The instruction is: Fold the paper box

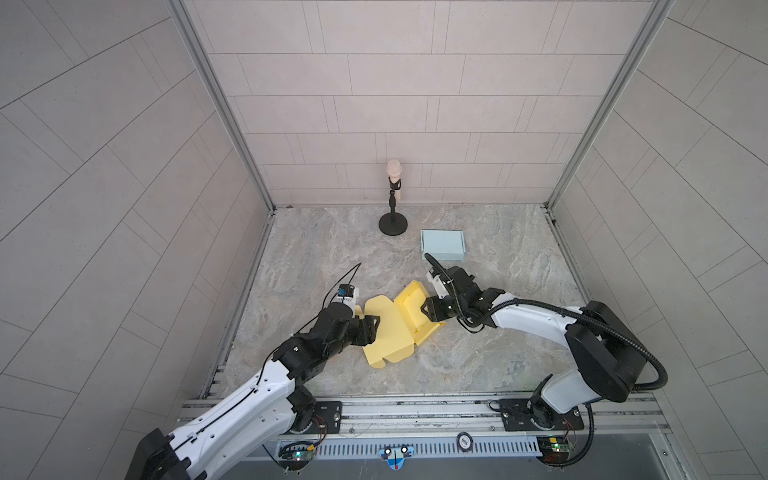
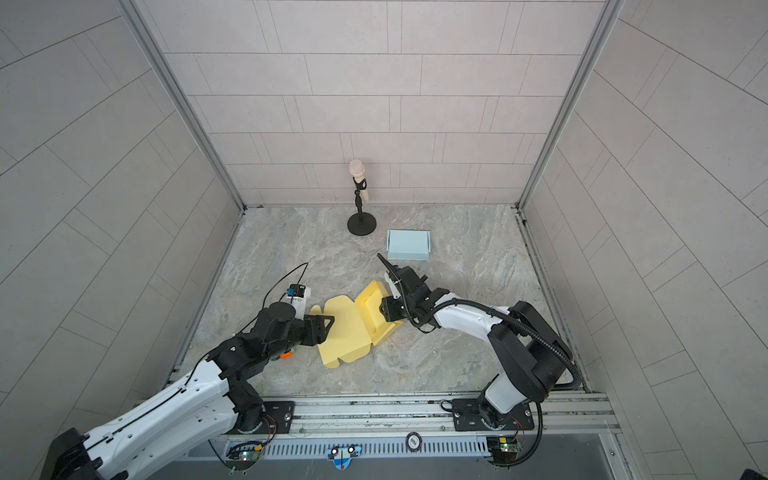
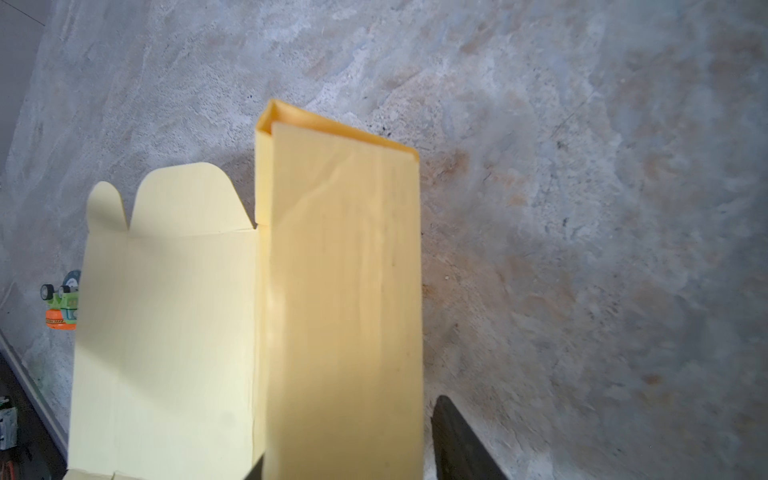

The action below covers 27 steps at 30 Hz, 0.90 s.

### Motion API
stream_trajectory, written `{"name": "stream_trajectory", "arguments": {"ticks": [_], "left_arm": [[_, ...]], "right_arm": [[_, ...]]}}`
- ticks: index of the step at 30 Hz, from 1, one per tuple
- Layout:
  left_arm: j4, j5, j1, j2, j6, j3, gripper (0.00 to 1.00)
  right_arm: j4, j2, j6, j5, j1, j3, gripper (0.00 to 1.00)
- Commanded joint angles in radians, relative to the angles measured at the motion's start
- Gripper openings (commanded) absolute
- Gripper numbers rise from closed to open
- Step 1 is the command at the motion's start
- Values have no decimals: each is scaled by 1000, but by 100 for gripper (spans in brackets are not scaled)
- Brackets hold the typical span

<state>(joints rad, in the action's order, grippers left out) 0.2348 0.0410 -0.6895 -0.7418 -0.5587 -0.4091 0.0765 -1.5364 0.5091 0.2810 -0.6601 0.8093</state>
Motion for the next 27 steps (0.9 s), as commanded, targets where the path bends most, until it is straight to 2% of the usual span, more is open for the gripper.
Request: {"name": "stream_trajectory", "arguments": {"ticks": [1, 4, 8, 14, 19, 27], "left_arm": [[18, -31, -3, -15, 59, -34, 70], [-35, 23, 46, -10, 87, -13, 71], [-148, 51, 48, -44, 189, -13, 73], [-361, 153, 48, -235, 318, -51, 71], [-453, 164, 58, -413, 394, -97, 69], [-501, 152, 70, -565, 442, -171, 64]], "right_arm": [[-4, 20, 2, 1, 2, 12, 48], [18, 6, -18, 0, 1, 32, 45], [49, -6, -61, -3, -8, 59, 40], [124, -17, -132, -36, -29, 108, 34], [137, -28, -166, -21, -31, 117, 31], [161, -51, -205, 10, -35, 140, 29]]}}
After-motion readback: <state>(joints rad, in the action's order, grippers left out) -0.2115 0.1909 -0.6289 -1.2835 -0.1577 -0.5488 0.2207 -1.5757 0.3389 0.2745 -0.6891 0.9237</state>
